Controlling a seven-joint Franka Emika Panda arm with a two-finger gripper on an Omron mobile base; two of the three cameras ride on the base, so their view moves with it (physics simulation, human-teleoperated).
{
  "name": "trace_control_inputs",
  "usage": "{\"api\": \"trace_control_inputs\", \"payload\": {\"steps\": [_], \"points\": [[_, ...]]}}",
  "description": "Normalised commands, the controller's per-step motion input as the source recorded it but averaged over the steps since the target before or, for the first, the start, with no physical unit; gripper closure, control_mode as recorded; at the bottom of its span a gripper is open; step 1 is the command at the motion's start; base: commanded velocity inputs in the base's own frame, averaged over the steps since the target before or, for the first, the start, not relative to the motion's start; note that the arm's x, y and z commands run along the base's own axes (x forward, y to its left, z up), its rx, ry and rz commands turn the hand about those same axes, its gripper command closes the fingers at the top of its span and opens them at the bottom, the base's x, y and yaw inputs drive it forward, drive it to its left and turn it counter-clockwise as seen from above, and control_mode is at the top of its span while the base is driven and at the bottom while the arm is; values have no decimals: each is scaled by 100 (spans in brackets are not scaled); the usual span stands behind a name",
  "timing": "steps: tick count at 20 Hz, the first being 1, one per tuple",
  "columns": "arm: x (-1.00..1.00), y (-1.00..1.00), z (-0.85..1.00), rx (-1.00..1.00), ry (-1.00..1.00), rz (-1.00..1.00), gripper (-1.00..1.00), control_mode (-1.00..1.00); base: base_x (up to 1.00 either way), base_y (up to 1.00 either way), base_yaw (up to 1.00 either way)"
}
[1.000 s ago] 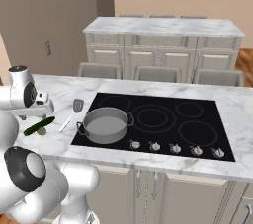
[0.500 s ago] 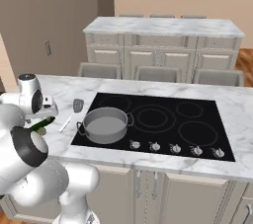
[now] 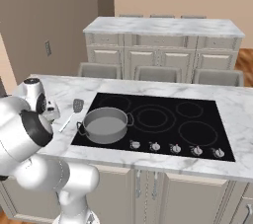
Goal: Put the cucumber and garlic in the pot. Retrieve the spatula and lightly stir the vegetables in the pot.
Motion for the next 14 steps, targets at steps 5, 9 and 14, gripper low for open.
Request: {"api": "trace_control_inputs", "payload": {"steps": [5,9,14], "points": [[0,0,-57,-1,6,5,-100,-100,0,0,0],[3,9,-2,0,1,1,-100,-100,0,0,0],[20,14,-1,-1,0,1,-100,-100,0,0,0]]}}
